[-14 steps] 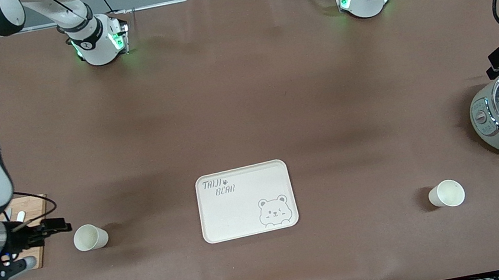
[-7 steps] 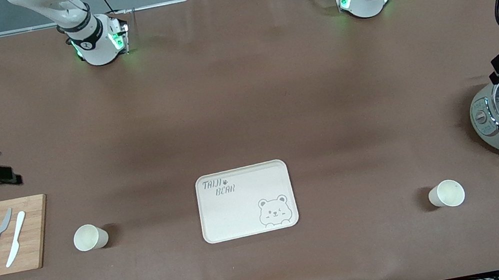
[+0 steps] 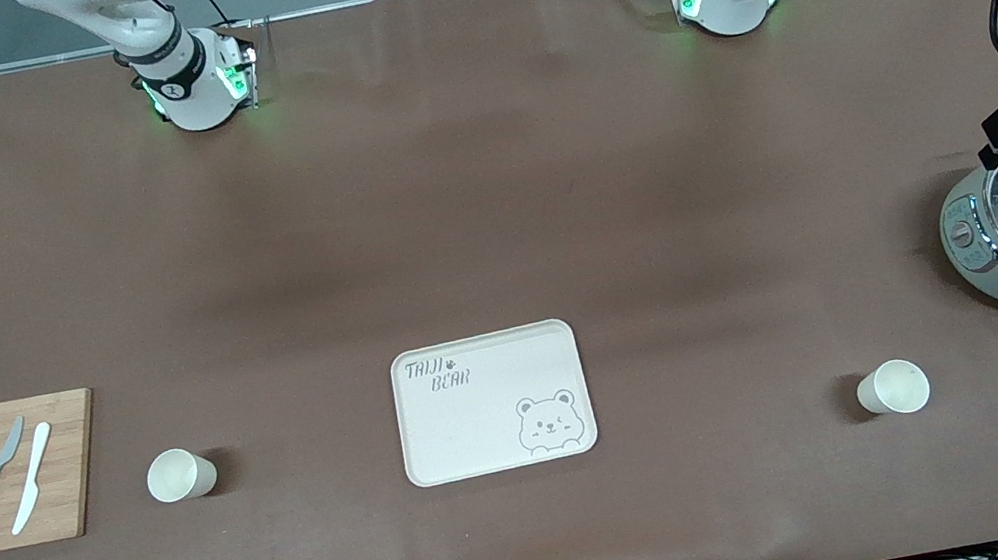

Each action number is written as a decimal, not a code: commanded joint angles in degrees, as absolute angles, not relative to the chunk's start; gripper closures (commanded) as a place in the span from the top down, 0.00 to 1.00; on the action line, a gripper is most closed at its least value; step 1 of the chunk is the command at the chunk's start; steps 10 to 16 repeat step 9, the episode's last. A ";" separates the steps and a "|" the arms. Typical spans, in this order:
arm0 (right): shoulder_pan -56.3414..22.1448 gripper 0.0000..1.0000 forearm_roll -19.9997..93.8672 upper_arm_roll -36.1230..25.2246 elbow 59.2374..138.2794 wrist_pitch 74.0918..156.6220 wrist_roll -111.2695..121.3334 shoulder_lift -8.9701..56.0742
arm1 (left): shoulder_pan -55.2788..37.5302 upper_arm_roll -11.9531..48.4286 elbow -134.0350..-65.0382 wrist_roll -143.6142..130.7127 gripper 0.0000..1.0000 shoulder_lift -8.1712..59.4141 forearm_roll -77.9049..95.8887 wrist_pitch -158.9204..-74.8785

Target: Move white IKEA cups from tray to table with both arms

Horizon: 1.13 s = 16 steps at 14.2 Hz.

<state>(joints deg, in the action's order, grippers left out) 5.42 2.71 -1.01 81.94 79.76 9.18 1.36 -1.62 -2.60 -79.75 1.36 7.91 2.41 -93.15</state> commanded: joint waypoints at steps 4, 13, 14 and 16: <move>5.71 1.00 -0.08 -0.26 86.92 81.82 5.54 -1.41 | -1.76 -2.29 -78.66 1.58 1.00 8.35 0.97 -92.81; 5.63 1.00 -0.35 -0.26 86.92 82.00 5.54 -1.32 | -1.76 -2.29 -78.66 1.58 1.00 8.44 0.88 -92.81; 5.63 1.00 -0.35 -0.26 86.92 82.00 5.54 -1.32 | -1.76 -2.29 -78.66 1.58 1.00 8.44 0.88 -92.81; 5.63 1.00 -0.35 -0.26 86.92 82.00 5.54 -1.32 | -1.76 -2.29 -78.66 1.58 1.00 8.44 0.88 -92.81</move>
